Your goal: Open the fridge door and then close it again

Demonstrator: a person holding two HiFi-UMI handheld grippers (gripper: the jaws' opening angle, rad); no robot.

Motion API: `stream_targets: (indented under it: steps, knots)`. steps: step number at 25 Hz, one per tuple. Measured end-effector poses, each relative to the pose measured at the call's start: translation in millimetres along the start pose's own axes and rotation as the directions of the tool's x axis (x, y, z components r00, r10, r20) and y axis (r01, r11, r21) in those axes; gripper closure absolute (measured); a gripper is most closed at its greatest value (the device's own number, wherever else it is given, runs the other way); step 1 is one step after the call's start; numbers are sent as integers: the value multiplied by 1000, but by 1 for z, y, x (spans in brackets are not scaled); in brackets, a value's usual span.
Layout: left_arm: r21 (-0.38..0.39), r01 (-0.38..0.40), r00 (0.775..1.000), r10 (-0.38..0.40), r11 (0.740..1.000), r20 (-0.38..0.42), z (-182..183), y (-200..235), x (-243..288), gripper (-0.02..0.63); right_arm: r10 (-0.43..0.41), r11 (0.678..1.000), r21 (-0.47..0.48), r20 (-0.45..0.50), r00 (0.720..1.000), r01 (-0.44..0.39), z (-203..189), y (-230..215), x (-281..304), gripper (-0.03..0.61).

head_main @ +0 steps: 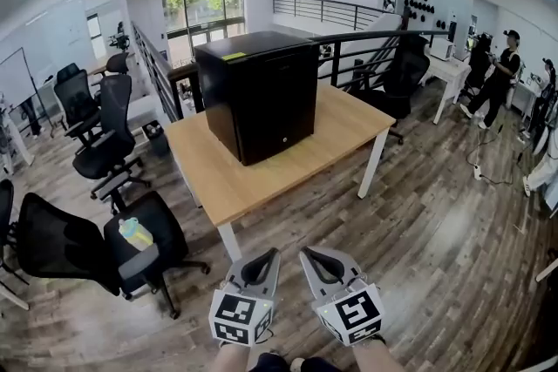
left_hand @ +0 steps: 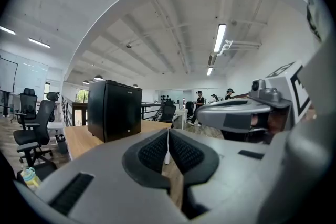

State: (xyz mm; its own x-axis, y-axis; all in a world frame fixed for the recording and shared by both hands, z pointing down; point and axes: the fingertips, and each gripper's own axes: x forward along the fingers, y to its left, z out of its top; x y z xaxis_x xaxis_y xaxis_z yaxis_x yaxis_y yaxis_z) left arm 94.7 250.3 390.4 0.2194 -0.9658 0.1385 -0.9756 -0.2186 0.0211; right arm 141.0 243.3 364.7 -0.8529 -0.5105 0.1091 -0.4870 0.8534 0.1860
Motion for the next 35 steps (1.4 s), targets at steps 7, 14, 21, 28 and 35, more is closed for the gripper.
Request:
stream_targets:
  steps: [7, 14, 21, 28, 35]
  knots:
    - [0, -12, 996, 12, 1000, -88, -47, -14, 8, 607, -9, 1000, -2, 36, 999, 9, -19, -13, -13, 581]
    - [-4, -57, 997, 57, 998, -47, -28, 28, 48, 606, -9, 1000, -11, 17, 1000, 10, -29, -50, 35, 581]
    - [-2, -21, 1000, 21, 1000, 1, 2, 111, 120, 607, -6, 998, -70, 18, 1000, 7, -5, -89, 139, 581]
    - [41, 17, 999, -18, 999, 38, 36, 204, 176, 607, -75, 992, -95, 38, 996, 78, 16, -129, 240, 581]
    - [30, 18, 1000, -18, 999, -7, 25, 259, 220, 607, -84, 991, -106, -24, 996, 81, -1, -151, 305, 581]
